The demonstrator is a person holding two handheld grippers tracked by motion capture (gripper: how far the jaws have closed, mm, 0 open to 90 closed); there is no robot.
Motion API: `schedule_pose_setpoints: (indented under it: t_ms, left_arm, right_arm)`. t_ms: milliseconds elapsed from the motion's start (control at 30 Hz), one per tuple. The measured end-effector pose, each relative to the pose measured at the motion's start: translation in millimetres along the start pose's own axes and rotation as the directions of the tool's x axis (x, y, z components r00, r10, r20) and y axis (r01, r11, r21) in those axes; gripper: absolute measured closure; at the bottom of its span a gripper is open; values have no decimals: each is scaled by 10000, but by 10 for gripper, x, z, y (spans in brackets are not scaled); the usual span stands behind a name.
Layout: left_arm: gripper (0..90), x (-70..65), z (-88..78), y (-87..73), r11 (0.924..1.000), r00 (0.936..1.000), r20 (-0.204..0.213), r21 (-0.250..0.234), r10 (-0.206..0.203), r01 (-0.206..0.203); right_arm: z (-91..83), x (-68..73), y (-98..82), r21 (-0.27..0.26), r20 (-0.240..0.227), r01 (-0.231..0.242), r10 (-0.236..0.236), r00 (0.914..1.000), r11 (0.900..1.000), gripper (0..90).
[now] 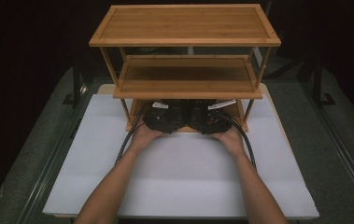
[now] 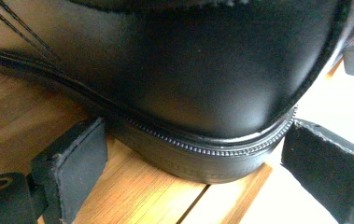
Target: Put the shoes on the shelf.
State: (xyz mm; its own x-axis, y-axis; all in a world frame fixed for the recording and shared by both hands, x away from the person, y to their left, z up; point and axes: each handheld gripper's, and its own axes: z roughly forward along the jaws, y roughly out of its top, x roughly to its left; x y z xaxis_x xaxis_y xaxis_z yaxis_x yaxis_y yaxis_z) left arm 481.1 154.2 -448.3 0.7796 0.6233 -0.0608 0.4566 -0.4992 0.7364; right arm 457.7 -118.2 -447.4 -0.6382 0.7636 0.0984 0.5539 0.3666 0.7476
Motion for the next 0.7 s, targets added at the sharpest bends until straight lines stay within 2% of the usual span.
schedule_pose_setpoints:
  t_ms: [200,267,300,400,467,500,600,633,667,700]
  left_arm:
    - [68,-4,-11,-1,10000,9999,-83,45,-77,77]
    - [70,-8,-23,1,10000,10000,-36,38,32,-32]
    - [70,-4,-31,-1,10000,10000,65,9,-23,23]
    - [69,3,-67,-16,9999,9999,29,34,-163,163]
    - [69,-1,-129,-26,9999,9998,105,12,-138,138]
    - [69,1,-158,-33,9999,9997,177,-37,-151,152]
    - [69,-14,-226,-60,9996,9996,83,-129,-261,262]
    - [69,-26,-256,-72,9997,9997,106,-86,-239,240]
    - [69,-34,-283,-81,9997,9997,102,-78,-233,234]
    - [69,-35,-309,-86,9999,9998,172,20,-104,103]
  right_arm:
    - [-4,2,-8,-7,-126,-163,163,9998,9999,162]
    - [-14,1,-8,-5,-149,-329,329,9993,9995,162]
    - [-21,-8,-10,-97,-219,-359,357,9991,9993,161]
    - [-51,-23,-16,-159,-212,-457,454,9987,9988,136]
    - [-88,-8,-21,76,118,-550,549,9984,9985,127]
    - [-106,-11,-29,12,120,-385,385,9992,9993,118]
    - [-193,-23,-62,-227,-80,-507,505,9987,9985,101]
    - [-231,2,-71,-76,-210,-812,810,9965,9967,100]
    - [-253,-10,-86,-260,-131,-498,495,9987,9984,91]
    - [-277,-3,-96,-212,-35,-468,467,9989,9987,88]
